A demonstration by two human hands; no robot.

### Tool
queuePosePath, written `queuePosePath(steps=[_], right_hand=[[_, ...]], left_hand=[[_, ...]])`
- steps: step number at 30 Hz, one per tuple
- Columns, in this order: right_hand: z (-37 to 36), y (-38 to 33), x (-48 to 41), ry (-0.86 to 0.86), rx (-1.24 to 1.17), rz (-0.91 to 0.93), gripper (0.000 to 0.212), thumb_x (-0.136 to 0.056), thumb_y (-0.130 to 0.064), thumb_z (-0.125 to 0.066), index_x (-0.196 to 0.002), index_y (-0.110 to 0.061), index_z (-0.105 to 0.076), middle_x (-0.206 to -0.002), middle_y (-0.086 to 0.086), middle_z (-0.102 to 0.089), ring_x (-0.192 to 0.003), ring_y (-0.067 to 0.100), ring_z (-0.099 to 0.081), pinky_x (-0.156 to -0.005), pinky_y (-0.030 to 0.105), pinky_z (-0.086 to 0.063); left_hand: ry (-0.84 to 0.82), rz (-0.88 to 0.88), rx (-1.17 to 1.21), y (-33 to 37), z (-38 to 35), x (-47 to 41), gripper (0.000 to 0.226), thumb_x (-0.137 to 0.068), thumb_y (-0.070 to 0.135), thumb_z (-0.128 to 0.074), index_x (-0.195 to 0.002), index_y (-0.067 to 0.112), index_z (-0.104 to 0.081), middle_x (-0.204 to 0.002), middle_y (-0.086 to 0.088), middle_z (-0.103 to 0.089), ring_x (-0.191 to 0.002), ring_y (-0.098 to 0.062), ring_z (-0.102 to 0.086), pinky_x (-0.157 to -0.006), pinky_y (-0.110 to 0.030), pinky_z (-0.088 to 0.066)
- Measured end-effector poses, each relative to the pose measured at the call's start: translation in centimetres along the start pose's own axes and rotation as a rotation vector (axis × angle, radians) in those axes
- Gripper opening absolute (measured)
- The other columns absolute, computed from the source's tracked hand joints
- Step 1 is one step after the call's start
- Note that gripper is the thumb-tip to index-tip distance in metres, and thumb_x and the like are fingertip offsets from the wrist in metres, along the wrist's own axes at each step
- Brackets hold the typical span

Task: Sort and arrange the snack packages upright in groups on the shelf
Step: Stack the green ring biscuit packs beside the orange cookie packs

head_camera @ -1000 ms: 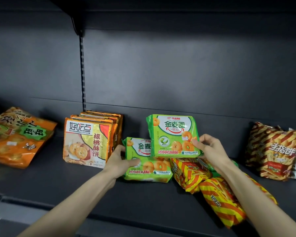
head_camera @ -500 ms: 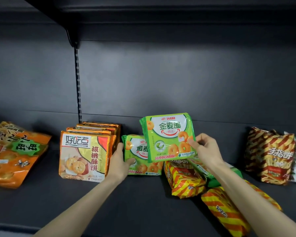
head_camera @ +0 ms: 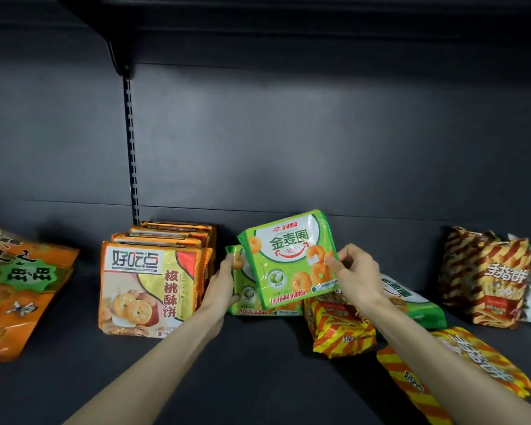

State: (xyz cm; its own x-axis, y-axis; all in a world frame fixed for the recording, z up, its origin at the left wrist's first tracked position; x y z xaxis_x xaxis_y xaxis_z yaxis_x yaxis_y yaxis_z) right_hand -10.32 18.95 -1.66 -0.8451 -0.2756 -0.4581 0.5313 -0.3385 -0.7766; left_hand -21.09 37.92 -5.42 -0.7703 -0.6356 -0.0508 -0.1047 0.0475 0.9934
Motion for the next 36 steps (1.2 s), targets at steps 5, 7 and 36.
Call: queuePosePath(steps=[5, 7, 36], right_hand=[[-2.0, -1.0, 0.2, -0.092, 0.053, 0.064, 0.025, -0.092, -0.02, -0.06, -0.071, -0.013, -0.047, -0.073, 0.002, -0.052, -0.062, 0.013, -0.043, -0.056, 0.026, -0.035], [-3.1, -1.1, 0.5, -0.194, 0.021, 0.031, 0.025, -0.092, -0.019, -0.06, -0.072, -0.014, -0.045, -0.072, 0.001, -0.049, -0.064, 0.013, -0.042, -0.059, 0.027, -0.036], [-6.0, 0.1, -4.1, -0.444, 0.128, 0.122, 0.082, -0.072, -0.018, -0.081, -0.139, -0.022, -0.034, -0.12, 0.001, -0.059, -0.104, 0.013, -0.057, -0.075, 0.012, -0.051]], left_hand=[[-0.206, -0.06, 0.082, -0.2, 0.1, 0.7, 0.058, -0.072, 0.056, -0.07, -0.117, 0.023, -0.053, -0.114, 0.004, -0.068, -0.103, -0.011, -0.064, -0.095, -0.033, -0.043], [-0.213, -0.101, 0.046, -0.7, 0.6, 0.4, 0.061, -0.07, 0.03, -0.079, -0.124, 0.018, -0.052, -0.116, 0.0, -0.068, -0.104, -0.016, -0.066, -0.096, -0.036, -0.049], [-0.002, -0.178, -0.454, -3.0, 0.7, -2.4, 0.114, -0.07, 0.004, -0.08, -0.15, 0.02, 0.0, -0.137, 0.0, -0.049, -0.128, -0.019, -0.045, -0.107, -0.036, -0.036]])
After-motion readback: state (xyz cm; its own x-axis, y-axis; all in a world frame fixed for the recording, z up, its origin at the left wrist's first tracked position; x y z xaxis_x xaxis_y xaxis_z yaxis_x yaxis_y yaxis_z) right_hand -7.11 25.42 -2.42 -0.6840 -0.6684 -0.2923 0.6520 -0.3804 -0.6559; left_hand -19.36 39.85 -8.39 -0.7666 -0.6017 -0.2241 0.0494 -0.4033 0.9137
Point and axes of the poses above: each hand's wrist, its own x-axis away from the middle knuckle, its own z-axis out of the back of the hand, y = z × x, the point moved 1 cm from there along -x, towards the middle knuckle
